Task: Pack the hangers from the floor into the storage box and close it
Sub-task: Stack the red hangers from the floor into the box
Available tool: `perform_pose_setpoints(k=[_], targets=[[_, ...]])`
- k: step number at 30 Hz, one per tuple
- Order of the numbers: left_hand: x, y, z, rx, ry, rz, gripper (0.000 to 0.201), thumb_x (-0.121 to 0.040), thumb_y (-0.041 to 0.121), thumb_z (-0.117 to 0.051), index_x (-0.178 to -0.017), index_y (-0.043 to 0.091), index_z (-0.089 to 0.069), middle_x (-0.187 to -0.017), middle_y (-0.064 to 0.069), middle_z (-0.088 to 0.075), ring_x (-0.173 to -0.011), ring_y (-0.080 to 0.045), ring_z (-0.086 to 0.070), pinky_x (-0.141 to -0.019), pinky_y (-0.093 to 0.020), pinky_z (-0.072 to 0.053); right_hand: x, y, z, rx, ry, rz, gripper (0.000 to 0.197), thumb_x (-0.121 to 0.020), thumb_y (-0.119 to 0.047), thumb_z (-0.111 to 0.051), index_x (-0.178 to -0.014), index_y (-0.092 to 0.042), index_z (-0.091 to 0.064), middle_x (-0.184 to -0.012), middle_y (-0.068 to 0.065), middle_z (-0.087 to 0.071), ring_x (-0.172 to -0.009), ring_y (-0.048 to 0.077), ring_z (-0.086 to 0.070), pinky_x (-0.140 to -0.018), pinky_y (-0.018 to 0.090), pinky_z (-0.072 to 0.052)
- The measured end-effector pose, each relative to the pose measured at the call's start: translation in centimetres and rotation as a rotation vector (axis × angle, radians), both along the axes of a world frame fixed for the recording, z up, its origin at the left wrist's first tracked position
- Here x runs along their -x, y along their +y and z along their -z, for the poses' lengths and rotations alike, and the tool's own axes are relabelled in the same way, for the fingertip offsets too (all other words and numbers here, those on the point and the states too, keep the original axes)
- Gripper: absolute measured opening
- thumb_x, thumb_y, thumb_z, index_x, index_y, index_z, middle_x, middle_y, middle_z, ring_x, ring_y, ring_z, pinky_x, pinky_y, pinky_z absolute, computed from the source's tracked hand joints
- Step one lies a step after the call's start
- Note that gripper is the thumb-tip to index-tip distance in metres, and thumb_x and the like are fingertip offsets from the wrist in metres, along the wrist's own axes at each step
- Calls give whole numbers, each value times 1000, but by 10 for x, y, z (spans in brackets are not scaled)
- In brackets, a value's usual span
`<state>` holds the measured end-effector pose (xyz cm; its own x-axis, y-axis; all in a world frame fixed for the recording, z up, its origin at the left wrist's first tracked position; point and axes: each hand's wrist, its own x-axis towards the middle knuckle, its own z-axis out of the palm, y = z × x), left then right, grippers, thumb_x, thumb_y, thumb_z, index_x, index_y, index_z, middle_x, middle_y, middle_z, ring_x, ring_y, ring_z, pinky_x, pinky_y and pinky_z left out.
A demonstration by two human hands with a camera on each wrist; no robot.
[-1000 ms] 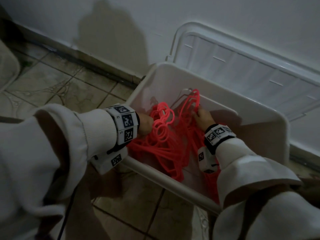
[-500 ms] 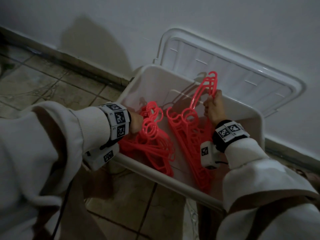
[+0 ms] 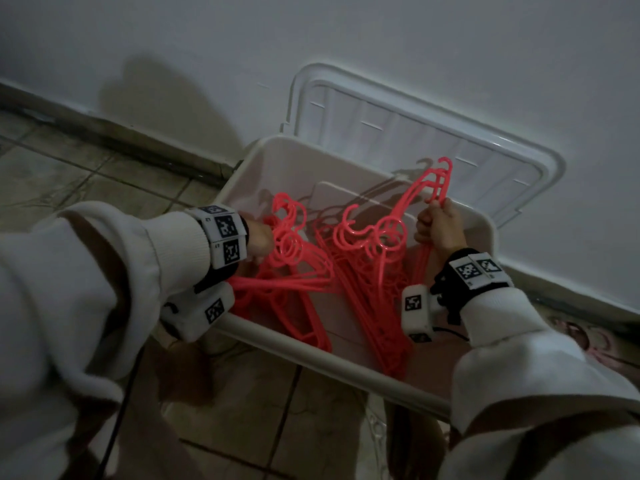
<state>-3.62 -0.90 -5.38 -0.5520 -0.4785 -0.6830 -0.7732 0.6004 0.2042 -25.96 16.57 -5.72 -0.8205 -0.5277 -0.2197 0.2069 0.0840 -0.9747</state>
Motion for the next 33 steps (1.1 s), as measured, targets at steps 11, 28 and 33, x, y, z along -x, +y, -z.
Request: perform_pose_setpoints(k=[11, 28, 33], targets=[[16, 14, -6, -512, 108, -385, 33, -92, -2, -35, -61, 6, -41, -32, 4, -40, -24, -4, -27, -32, -8, -23, -32, 7, -63, 220, -7, -533, 23, -75, -39, -54, -73, -16, -60, -51, -11, -37, -47, 4, -30, -48, 15, -26], [25, 32, -28, -944, 432, -373, 39, -82, 48, -53, -74, 11, -57, -45, -1, -45, -29, -5, -33, -35, -13, -32, -87, -3, -20, -228, 798, -1142, 23, -82, -26, -65, -93, -8, -74, -91, 5, -73, -83, 7, -63, -82, 26, -49], [27, 33, -28, -788, 474, -408, 14, -86, 16, -59, -74, 9, -57, -42, 1, -44, -29, -6, -37, -39, -13, -36, -87, -2, -19, -270, 791, -1178, 21, -82, -21, -68, -98, -9, -73, -98, 4, -73, -87, -3, -59, -85, 17, -45]])
